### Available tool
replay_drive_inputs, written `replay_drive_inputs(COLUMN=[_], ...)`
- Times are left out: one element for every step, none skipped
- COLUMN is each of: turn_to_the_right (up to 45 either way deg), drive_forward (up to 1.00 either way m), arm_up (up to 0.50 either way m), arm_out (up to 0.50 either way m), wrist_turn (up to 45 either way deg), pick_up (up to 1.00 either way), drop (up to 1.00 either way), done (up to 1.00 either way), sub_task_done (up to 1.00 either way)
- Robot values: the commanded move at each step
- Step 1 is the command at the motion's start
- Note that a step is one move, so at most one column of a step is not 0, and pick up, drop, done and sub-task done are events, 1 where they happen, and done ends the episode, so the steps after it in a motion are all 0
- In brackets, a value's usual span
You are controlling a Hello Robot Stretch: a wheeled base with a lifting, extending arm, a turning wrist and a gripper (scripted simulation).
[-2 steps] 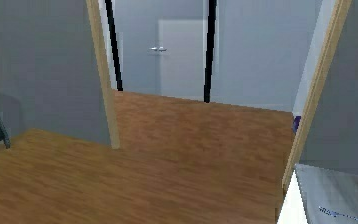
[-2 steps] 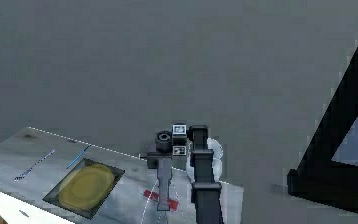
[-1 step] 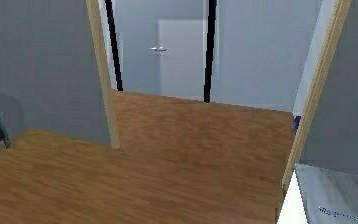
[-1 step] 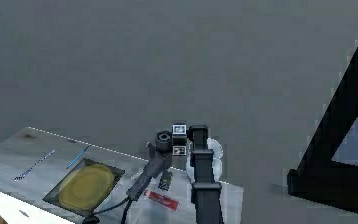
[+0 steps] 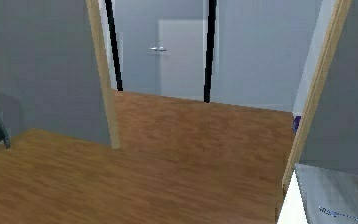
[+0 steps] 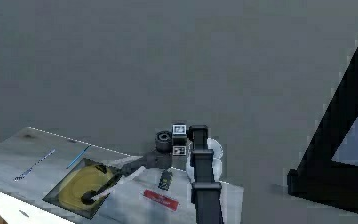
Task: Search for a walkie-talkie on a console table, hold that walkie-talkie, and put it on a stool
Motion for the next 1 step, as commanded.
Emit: replay_drive_inputs(turn_to_the_right=[0.0], drive_forward=[0.00], arm_up=[0.00], arm_out=[0.00], wrist_turn=[45.0], pick_up=[0.00], drop=[0.00], done=[0.00], sub_task_done=[0.00])
